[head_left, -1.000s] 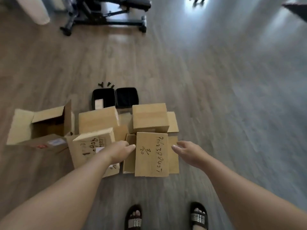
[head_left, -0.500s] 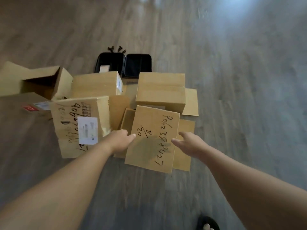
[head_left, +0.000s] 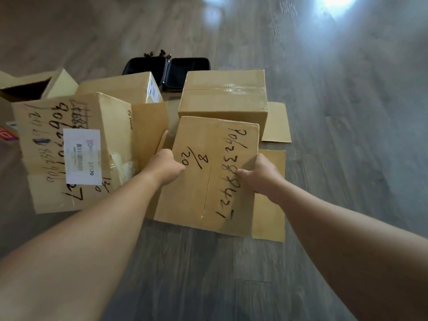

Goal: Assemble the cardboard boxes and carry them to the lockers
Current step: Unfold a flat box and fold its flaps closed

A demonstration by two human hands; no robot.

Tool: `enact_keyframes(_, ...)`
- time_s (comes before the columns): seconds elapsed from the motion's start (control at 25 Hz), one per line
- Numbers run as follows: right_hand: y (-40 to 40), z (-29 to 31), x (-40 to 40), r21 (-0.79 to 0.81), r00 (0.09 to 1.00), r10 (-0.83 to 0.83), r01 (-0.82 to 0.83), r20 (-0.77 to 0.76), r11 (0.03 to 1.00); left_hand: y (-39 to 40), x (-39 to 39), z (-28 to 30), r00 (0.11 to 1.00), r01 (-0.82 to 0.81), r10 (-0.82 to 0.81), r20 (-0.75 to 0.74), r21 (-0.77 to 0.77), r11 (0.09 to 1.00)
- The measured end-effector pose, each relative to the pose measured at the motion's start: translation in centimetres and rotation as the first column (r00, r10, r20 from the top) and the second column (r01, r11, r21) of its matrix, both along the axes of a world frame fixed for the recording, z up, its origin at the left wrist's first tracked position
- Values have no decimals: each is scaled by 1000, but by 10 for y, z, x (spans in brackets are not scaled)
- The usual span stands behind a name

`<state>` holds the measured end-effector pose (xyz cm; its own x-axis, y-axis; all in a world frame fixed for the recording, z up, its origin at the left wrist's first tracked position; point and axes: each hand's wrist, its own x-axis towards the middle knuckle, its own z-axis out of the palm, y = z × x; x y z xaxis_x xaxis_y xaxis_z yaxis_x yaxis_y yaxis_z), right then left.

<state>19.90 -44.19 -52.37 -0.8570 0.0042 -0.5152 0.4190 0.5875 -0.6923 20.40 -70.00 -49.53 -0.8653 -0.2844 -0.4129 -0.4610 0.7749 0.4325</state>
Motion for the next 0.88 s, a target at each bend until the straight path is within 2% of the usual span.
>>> enact_keyframes(0.36, 55, 38, 33, -20, 980, -37, 34, -194, 999, 39, 34, 28, 987, -139, 154, -45, 238, 961)
enact_keyframes(0.48, 84, 53, 45, -23, 961, -72, 68, -265, 997, 63, 38, 42, 997, -52, 66, -38, 302, 952)
enact_keyframes(0.6, 108, 70, 56, -107, 924, -216, 191, -315, 976, 91, 39, 55, 997, 0, 29, -69, 383, 924)
enact_keyframes(0.72, 131, 85, 65, -176, 883, -401, 367, -244, 914, 119, 37, 70, 997, 28, 17, -82, 514, 857)
enact_keyframes(0.8, 144, 96, 67, -113, 846, -478, 465, -236, 878, 137, 32, 78, 999, -6, 30, -33, 570, 822)
enact_keyframes(0.88, 152, 107, 69, 2, 840, -475, 492, -262, 870, 153, 31, 84, 999, -17, 40, -26, 585, 811)
